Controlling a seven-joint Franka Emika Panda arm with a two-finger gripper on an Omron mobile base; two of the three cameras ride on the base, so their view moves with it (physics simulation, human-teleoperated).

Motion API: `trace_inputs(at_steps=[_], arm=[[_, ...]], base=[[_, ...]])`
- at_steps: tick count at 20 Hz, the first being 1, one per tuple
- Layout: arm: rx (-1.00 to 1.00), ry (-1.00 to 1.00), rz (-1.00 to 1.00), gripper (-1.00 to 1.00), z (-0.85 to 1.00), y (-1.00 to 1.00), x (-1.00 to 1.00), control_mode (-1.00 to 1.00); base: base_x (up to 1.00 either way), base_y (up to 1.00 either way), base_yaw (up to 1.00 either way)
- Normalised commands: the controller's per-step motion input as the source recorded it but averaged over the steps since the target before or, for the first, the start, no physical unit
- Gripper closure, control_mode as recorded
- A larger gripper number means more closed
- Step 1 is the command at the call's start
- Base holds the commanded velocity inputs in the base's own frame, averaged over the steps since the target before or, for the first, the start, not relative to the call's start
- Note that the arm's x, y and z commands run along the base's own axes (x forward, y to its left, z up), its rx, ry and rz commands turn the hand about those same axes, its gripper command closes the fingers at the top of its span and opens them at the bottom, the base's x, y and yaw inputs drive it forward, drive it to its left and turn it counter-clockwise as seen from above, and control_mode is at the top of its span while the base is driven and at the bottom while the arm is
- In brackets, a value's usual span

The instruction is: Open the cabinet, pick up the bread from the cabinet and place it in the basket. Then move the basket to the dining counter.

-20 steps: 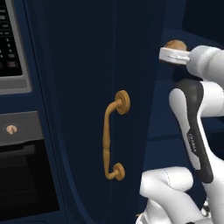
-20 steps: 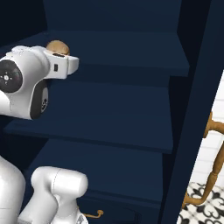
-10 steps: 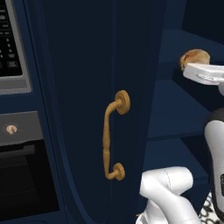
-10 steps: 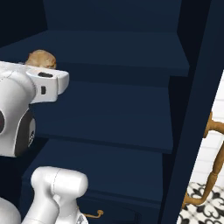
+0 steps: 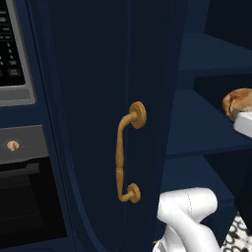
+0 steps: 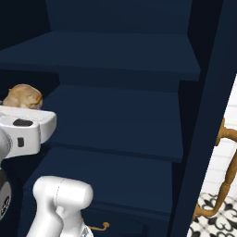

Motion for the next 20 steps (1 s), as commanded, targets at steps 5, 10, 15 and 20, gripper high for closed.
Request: trace_inputs(at_steps=[5,10,15,20], arm=[[0.00,0.00,0.00,1.00,0.00,0.00,0.00,1.00],[0.00,0.00,0.00,1.00,0.00,0.00,0.00,1.00],[0.00,0.00,0.00,1.00,0.00,0.00,0.00,1.00],[0.00,0.00,0.00,1.00,0.00,0.00,0.00,1.00]], base=[[-1.00,-0.02,0.01],[-1.00,0.08,0.00],[-1.00,0.05,0.01],[-0.55,0.22,0.65]])
